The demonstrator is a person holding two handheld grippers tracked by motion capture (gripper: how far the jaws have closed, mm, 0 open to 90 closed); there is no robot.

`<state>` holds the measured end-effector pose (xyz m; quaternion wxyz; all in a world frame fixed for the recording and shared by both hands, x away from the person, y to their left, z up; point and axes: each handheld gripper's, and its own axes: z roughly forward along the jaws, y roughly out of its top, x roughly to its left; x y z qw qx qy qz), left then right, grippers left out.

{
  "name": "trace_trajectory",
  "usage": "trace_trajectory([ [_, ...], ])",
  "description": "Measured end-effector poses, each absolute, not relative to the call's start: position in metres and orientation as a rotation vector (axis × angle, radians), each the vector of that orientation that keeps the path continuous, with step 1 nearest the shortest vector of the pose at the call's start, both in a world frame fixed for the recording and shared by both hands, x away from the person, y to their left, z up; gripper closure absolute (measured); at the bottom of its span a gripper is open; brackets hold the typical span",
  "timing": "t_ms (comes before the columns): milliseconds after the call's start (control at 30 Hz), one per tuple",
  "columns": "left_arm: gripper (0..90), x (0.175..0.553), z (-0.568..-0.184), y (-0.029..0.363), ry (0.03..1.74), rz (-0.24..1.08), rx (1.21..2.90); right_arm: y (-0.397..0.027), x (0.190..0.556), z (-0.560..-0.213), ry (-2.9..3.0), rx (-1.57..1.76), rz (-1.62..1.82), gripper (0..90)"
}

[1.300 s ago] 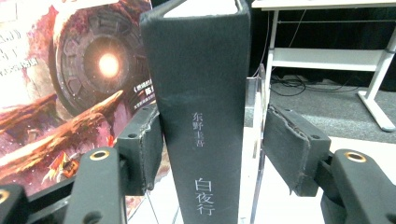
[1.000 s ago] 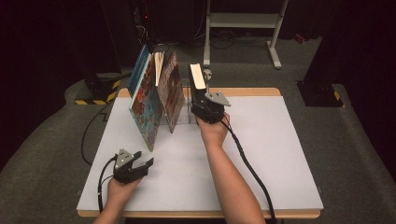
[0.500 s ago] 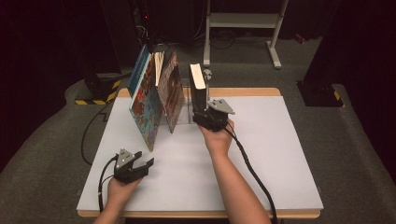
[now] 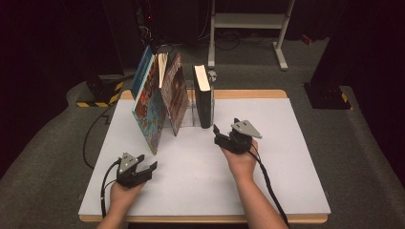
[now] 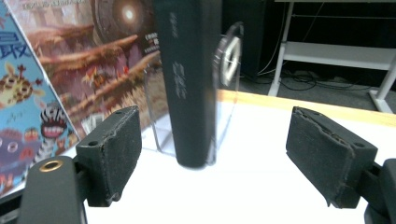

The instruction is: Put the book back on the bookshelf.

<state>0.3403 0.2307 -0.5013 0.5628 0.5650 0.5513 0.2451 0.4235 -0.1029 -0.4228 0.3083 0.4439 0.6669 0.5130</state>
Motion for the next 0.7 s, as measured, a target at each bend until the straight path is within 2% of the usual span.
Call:
trace_trajectory([
  [433, 36.4, 0.337, -0.500, 0.230, 1.259, 0.600, 1.331, -0.184, 0.357, -0.451, 1.766, 1.188, 1.302, 17.9],
  [700, 36.3, 0.329, -0.495, 0.233, 1.201, 0.636, 1.296, -0.219, 0.335, -0.471, 1.791, 1.194, 1.261, 18.1],
])
